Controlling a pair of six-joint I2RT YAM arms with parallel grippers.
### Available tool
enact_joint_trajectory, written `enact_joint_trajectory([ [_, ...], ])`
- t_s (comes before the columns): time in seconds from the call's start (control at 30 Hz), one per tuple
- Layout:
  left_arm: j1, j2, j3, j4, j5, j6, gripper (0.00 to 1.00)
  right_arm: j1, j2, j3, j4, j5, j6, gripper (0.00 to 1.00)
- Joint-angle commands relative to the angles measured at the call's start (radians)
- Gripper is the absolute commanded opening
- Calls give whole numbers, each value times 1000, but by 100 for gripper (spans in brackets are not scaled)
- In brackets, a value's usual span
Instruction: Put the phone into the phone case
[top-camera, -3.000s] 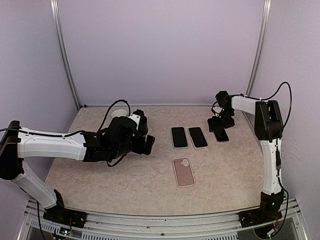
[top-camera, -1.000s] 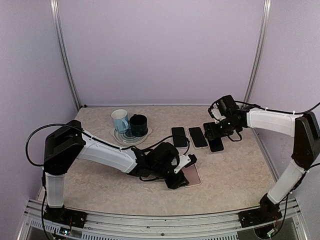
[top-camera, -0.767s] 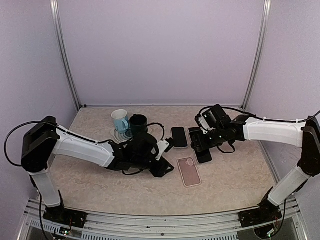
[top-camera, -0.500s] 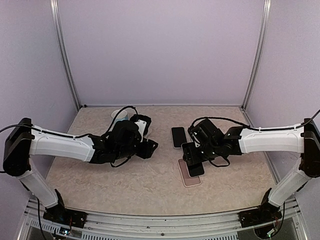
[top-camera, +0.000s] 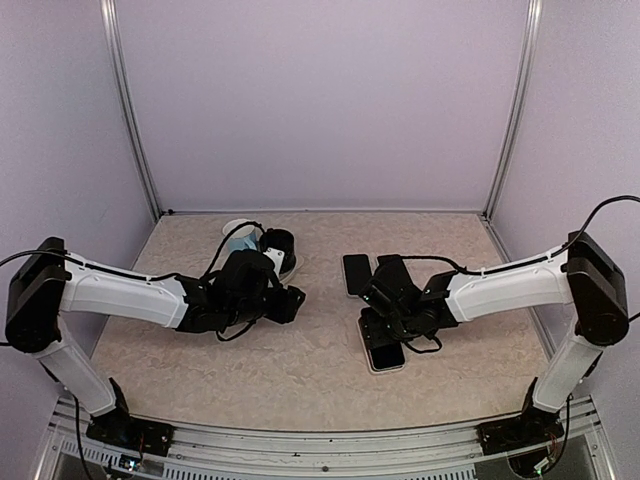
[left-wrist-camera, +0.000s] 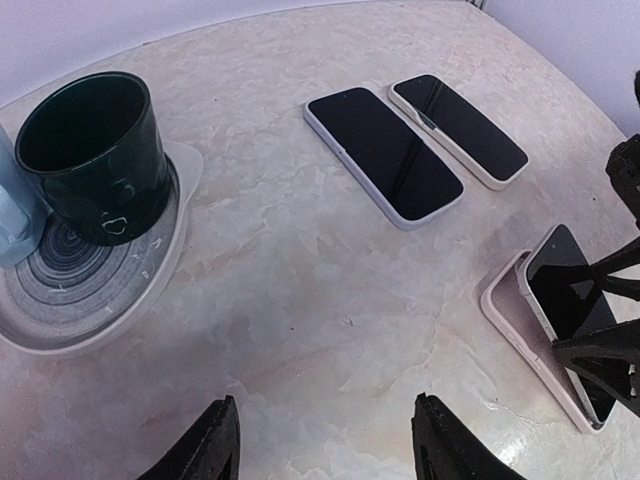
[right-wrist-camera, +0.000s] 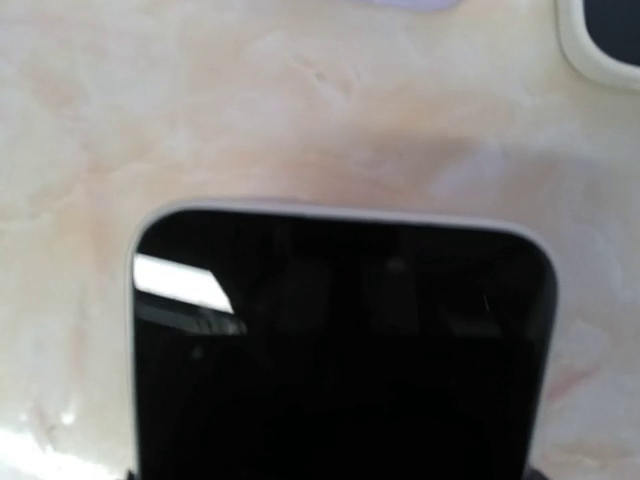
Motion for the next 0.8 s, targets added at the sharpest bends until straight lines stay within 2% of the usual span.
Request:
enact_joint_trajectory([
  [0.0,5,10,-14,3,-22,1,59,12,12,-6,-2,41,31,54],
  [0.3,7,18,-25,4,-33,0,59,34,2,48,-66,26,38,52],
  [0.6,6,17,-35,11,-32,5,59,35,46,46,-39,-27,48,52],
  [0.77,8,19,-40,12,-36,2,58,34,81,41,-50,-33,51,58],
])
